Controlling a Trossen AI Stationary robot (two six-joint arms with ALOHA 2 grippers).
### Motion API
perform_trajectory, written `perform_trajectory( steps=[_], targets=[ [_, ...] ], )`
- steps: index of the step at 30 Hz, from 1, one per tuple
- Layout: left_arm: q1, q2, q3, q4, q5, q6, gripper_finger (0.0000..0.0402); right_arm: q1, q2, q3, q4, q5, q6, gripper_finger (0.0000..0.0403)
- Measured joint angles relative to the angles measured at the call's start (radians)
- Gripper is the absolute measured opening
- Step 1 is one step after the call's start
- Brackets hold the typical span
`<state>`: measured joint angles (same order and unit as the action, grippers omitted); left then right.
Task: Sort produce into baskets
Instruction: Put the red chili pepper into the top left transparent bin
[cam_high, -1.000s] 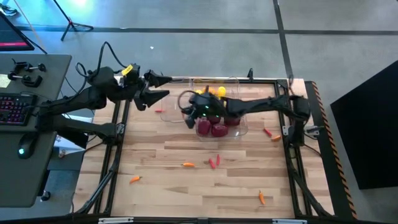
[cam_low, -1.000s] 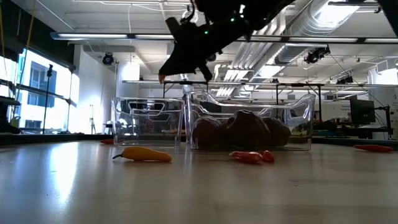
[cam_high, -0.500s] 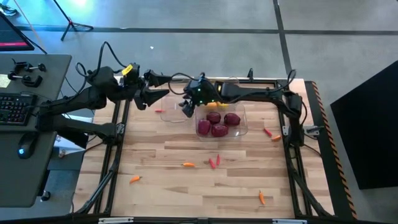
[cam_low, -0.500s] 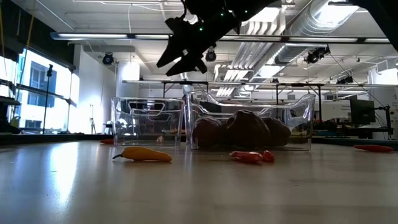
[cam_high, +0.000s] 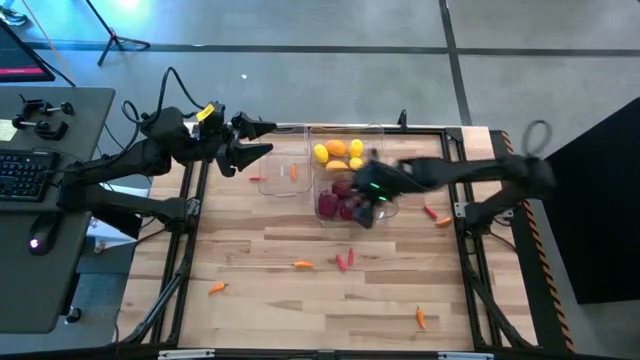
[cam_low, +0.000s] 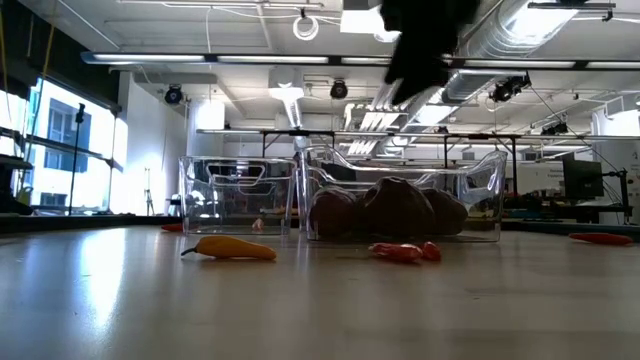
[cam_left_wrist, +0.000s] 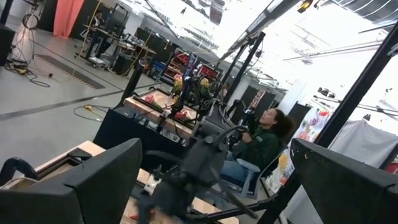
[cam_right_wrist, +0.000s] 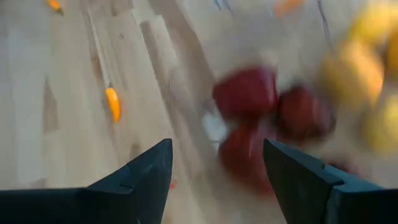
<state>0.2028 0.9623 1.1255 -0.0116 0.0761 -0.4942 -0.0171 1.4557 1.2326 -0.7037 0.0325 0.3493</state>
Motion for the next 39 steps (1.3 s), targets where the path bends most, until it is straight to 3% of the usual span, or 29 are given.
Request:
perform_trajectory(
  steps=[4, 7, 11, 14, 18, 23, 29, 39],
  targets=[
    [0.000, 0.000, 0.000, 0.000, 0.000, 0.000, 0.0397, 0.140, -0.230, -0.244, 0.072, 0.037, 0.400, 0.0240],
    [0.000, 0.000, 0.000, 0.000, 0.000, 0.000, 0.0397, 0.287, -0.317, -0.341, 0.093, 0.040, 0.694, 0.0240],
    [0.000, 0.000, 0.000, 0.000, -0.001, 0.000, 0.0397, 0.486, -0.285, -0.363, 0.067, -0.008, 0.961, 0.0240],
    [0.004, 0.000, 0.000, -0.007, -0.001, 0.000, 0.0397, 0.575, -0.199, -0.343, 0.032, -0.040, 1.091, 0.0240],
    [0.021, 0.000, 0.000, -0.017, -0.003, -0.002, 0.0397, 0.569, -0.081, -0.301, 0.069, -0.007, 1.081, 0.0240],
    [0.041, 0.000, 0.000, -0.019, -0.003, -0.036, 0.0397, 0.452, 0.063, -0.258, 0.150, 0.000, 0.977, 0.0240],
    [0.047, 0.000, 0.000, -0.021, -0.003, -0.081, 0.0397, 0.348, 0.214, -0.214, 0.178, -0.004, 1.085, 0.0240],
    [0.047, 0.000, 0.000, -0.046, -0.001, -0.078, 0.0397, 0.335, 0.448, -0.031, 0.099, 0.037, 1.194, 0.0239]
  ],
)
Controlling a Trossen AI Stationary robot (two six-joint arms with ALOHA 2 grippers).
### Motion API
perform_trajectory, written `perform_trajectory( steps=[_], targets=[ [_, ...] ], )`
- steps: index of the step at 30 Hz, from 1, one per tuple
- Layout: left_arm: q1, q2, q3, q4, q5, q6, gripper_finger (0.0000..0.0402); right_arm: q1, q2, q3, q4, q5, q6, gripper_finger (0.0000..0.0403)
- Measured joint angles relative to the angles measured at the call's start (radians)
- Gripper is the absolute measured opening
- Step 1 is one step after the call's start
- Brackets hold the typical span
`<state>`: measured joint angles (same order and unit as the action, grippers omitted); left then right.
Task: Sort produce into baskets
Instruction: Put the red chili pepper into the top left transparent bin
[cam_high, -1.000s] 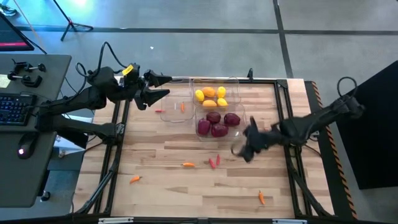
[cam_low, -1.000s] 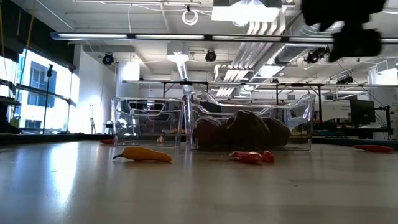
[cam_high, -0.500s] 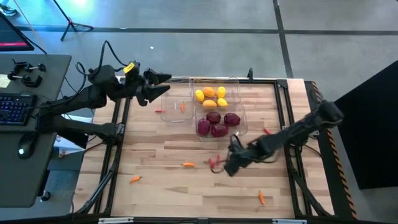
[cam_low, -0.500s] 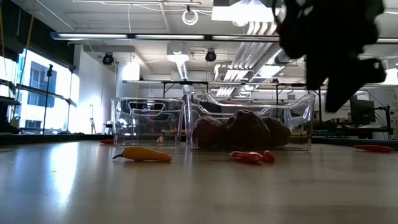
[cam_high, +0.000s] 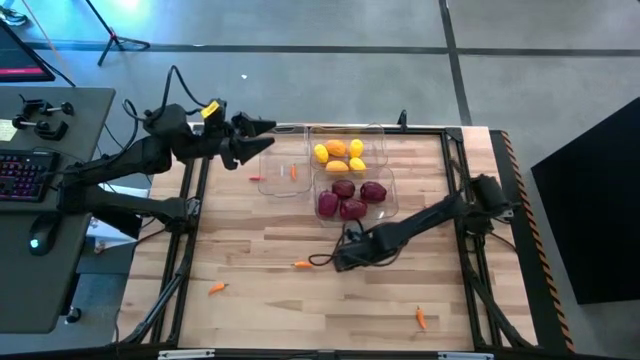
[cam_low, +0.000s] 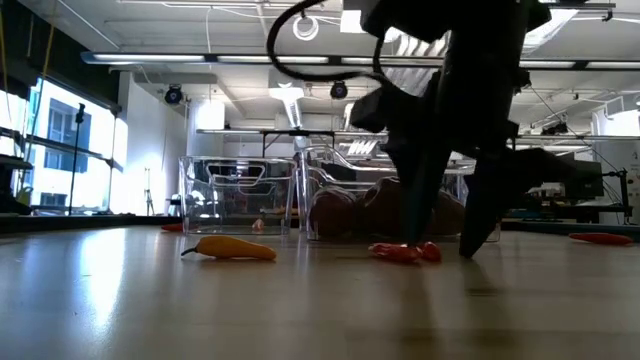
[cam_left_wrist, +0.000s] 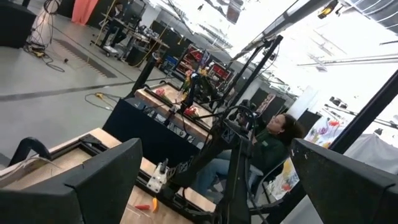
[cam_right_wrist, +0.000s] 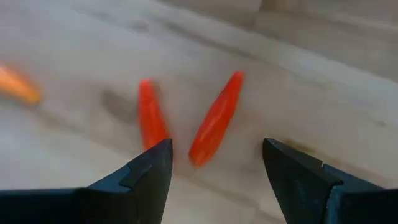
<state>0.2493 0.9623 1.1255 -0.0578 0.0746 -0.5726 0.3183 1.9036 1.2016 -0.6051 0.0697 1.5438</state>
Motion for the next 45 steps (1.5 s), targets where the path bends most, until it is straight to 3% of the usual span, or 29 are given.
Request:
perform_trajectory(
  steps=[8, 18, 22, 26, 31, 33, 39, 45],
  targets=[
    [0.000, 0.000, 0.000, -0.054, 0.001, 0.000, 0.0397, -0.012, 0.090, 0.127, -0.146, 0.088, 0.000, 0.0191],
    [0.000, 0.000, 0.000, -0.056, 0.067, -0.019, 0.0397, -0.017, 0.085, 0.106, -0.214, 0.084, -0.162, 0.0013],
    [0.000, 0.000, 0.000, -0.056, 0.070, -0.019, 0.0397, -0.010, 0.028, 0.108, -0.269, 0.073, -0.231, 0.0020],
    [0.000, 0.000, 0.000, -0.056, 0.070, -0.013, 0.0397, -0.010, -0.106, 0.140, -0.273, 0.178, -0.401, 0.0008],
    [0.000, 0.000, 0.000, -0.049, 0.052, 0.017, 0.0397, -0.070, -0.262, 0.144, -0.068, 0.386, -0.777, 0.0010],
    [0.000, 0.000, 0.000, -0.050, 0.041, 0.017, 0.0397, -0.129, -0.287, 0.144, 0.052, 0.417, -0.907, 0.0010],
    [0.000, 0.000, 0.000, -0.050, 0.020, 0.017, 0.0397, -0.319, -0.221, 0.143, 0.517, 0.277, -1.201, 0.0007],
    [0.000, 0.000, 0.000, -0.050, 0.005, 0.033, 0.0397, -0.444, -0.113, 0.141, 0.738, 0.143, -1.203, 0.0049]
  ],
)
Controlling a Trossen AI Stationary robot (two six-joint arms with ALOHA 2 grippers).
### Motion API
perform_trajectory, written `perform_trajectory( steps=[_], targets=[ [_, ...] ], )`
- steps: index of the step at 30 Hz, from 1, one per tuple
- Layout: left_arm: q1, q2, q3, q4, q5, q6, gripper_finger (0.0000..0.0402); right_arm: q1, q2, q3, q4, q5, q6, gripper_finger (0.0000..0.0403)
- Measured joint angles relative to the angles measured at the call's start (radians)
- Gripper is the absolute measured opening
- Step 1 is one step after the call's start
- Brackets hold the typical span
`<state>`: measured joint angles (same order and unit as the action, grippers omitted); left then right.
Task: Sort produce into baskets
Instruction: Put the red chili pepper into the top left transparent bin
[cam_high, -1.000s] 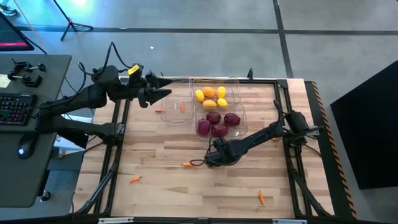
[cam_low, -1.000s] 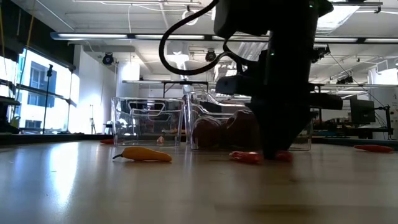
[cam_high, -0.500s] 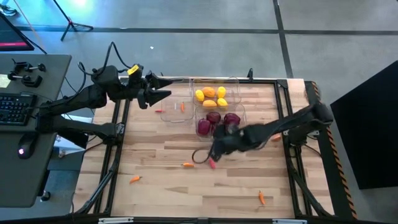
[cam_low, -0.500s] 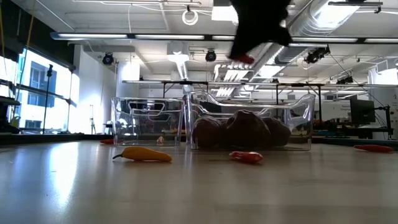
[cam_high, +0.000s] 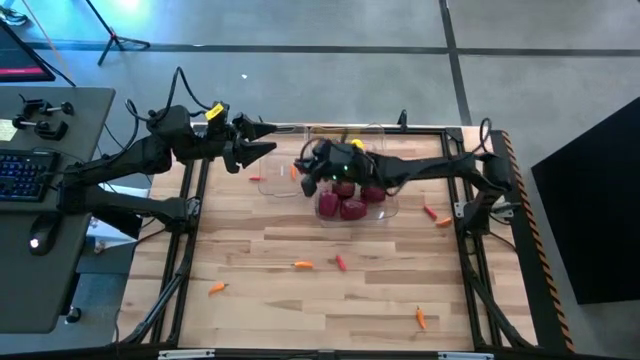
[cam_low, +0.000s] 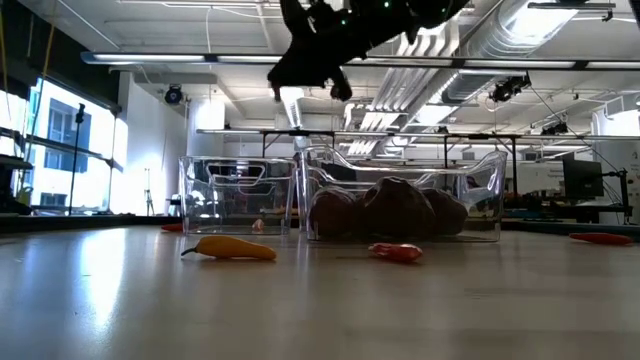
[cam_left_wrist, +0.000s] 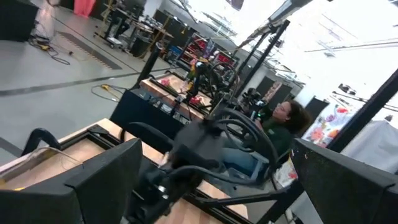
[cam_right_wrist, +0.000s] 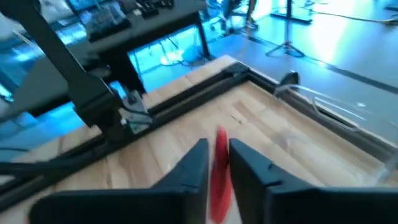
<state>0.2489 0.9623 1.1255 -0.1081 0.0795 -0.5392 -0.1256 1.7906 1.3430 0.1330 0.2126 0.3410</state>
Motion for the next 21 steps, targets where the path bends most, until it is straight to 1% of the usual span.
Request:
perform_trajectory(
  steps=[3, 6, 9, 11, 13, 15, 17, 19, 21],
  targets=[
    [0.000, 0.000, 0.000, 0.000, -0.008, -0.003, 0.0397, -0.036, 0.025, 0.000, 0.026, -0.066, 0.018, 0.0098],
    [0.000, 0.000, 0.000, 0.000, -0.011, -0.006, 0.0397, -0.059, 0.033, 0.000, 0.010, -0.069, 0.012, 0.0154],
    [0.000, 0.000, 0.000, 0.000, -0.011, -0.007, 0.0397, -0.086, -0.002, 0.000, -0.028, -0.106, -0.010, 0.0203],
    [0.000, 0.000, 0.000, 0.000, -0.012, -0.007, 0.0397, -0.108, -0.049, 0.005, -0.103, -0.138, -0.009, 0.0226],
    [0.000, 0.000, 0.000, -0.001, -0.012, -0.007, 0.0397, -0.128, -0.109, 0.005, -0.230, -0.140, -0.013, 0.0237],
    [0.000, 0.000, 0.000, -0.001, -0.014, -0.006, 0.0397, -0.143, -0.178, 0.001, -0.374, -0.133, -0.049, 0.0239],
    [0.000, 0.000, 0.000, -0.002, -0.015, 0.000, 0.0397, -0.146, -0.254, -0.014, -0.523, -0.073, -0.070, 0.0238],
    [0.000, 0.000, 0.000, -0.002, -0.016, 0.000, 0.0397, -0.141, -0.338, -0.060, -0.644, 0.011, -0.060, 0.0234],
    [0.000, 0.000, 0.000, -0.003, -0.016, 0.001, 0.0397, -0.130, -0.438, -0.148, -0.746, 0.096, 0.016, 0.0230]
  ],
)
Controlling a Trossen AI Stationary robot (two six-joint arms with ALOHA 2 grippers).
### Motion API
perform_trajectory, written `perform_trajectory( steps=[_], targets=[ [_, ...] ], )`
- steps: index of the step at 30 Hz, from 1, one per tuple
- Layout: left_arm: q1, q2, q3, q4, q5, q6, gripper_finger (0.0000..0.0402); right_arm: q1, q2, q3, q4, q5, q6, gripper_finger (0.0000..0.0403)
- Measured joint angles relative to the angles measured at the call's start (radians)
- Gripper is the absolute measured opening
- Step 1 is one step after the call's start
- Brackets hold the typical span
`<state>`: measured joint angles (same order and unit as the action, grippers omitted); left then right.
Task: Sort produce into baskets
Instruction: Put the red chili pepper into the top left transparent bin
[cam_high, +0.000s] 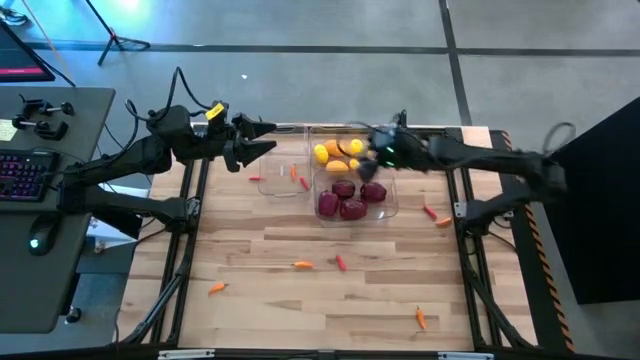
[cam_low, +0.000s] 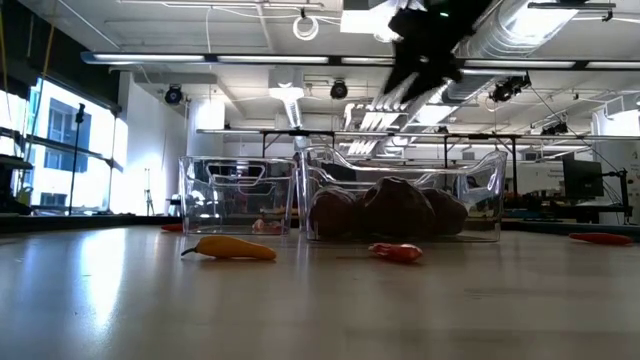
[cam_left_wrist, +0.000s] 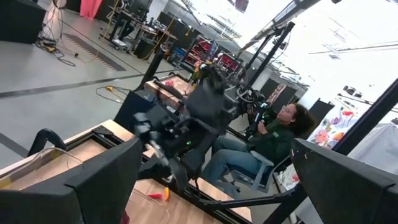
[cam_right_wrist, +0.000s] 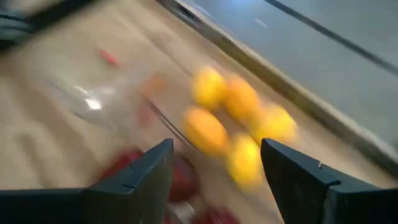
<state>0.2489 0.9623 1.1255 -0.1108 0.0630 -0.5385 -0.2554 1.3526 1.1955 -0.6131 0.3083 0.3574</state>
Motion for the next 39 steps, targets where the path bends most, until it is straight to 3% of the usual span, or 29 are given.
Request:
perform_trajectory(
  steps=[3, 8, 13, 18, 33, 39],
  targets=[
    [0.000, 0.000, 0.000, 0.000, -0.001, -0.001, 0.0397, 0.005, -0.175, -0.160, -0.166, 0.078, 0.230, 0.0224],
    [0.000, 0.000, 0.000, 0.001, -0.014, 0.000, 0.0397, -0.025, -0.417, -0.335, -0.546, 0.019, 0.628, 0.0217],
    [0.000, 0.000, 0.000, 0.002, -0.032, 0.000, 0.0397, -0.067, -0.518, -0.414, -0.629, -0.091, 0.707, 0.0216],
    [0.000, 0.000, 0.000, 0.002, -0.031, -0.003, 0.0397, -0.101, -0.458, -0.479, -0.609, -0.193, 0.643, 0.0215],
    [0.000, 0.000, 0.000, 0.002, -0.031, -0.035, 0.0397, -0.114, -0.192, -0.500, -0.583, -0.243, 0.448, 0.0215],
    [0.000, 0.000, 0.000, 0.002, -0.031, -0.035, 0.0397, -0.114, -0.147, -0.568, -0.478, -0.284, 0.431, 0.0215]
  ],
)
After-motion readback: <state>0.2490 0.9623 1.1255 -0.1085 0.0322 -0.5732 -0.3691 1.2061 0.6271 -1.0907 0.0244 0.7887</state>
